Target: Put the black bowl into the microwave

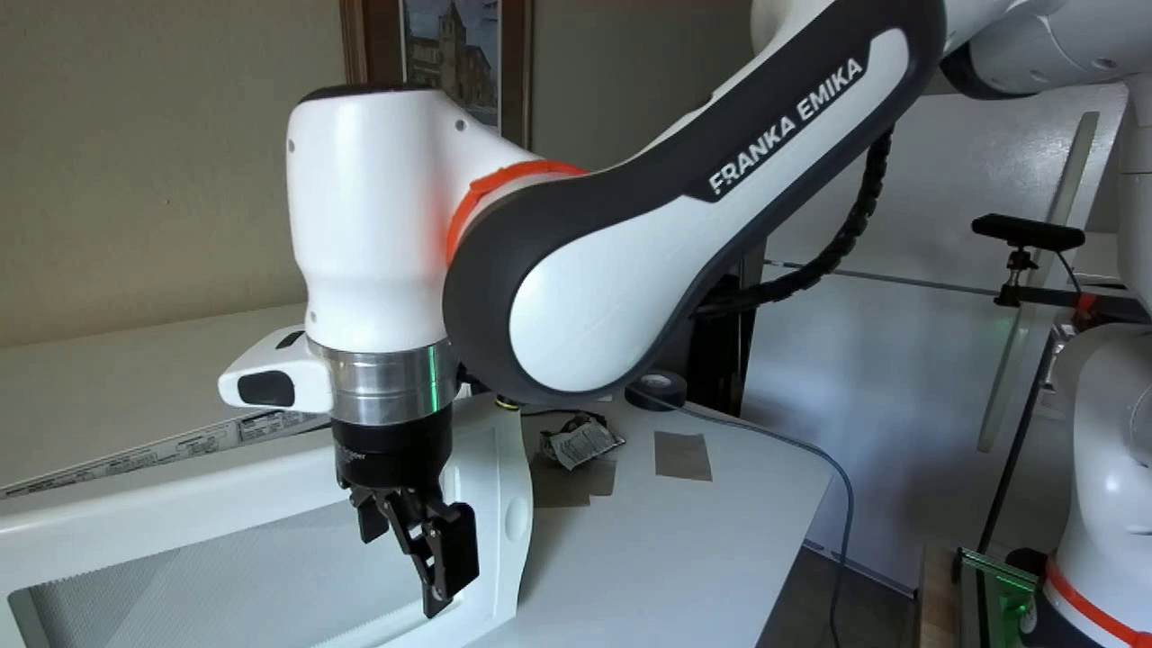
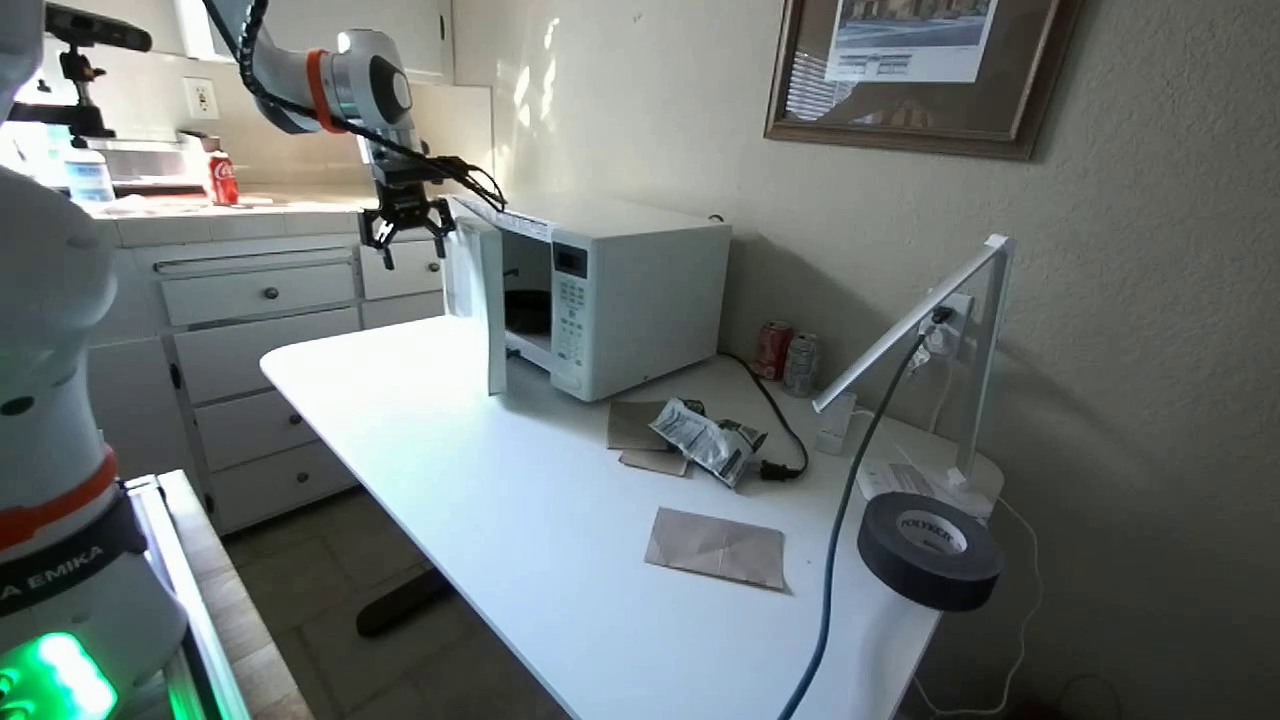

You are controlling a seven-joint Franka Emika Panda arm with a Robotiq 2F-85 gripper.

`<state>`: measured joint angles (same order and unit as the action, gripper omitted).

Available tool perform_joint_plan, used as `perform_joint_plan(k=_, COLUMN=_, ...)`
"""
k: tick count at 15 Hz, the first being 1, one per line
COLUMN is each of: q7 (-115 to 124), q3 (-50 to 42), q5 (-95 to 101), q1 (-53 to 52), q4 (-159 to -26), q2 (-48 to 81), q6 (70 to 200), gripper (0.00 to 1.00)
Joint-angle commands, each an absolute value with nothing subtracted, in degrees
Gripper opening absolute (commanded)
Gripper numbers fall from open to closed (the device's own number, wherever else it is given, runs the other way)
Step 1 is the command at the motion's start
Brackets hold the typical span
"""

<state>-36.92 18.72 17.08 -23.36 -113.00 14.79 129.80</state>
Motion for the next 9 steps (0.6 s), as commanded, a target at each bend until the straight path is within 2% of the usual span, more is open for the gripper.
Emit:
perform_joint_plan(k=1, q7=-25.92, q3=16.96, q5=20.57, q1=-22.48, q4=-113.34, q2=15.96, q6=134.4, gripper=1.0)
perform_joint_plan(k=9, q7=-4.03, q3=12.15, q5=23.33, q1=-21.68, q4=-110.44, q2=17.39, q6=135.87, gripper=1.0)
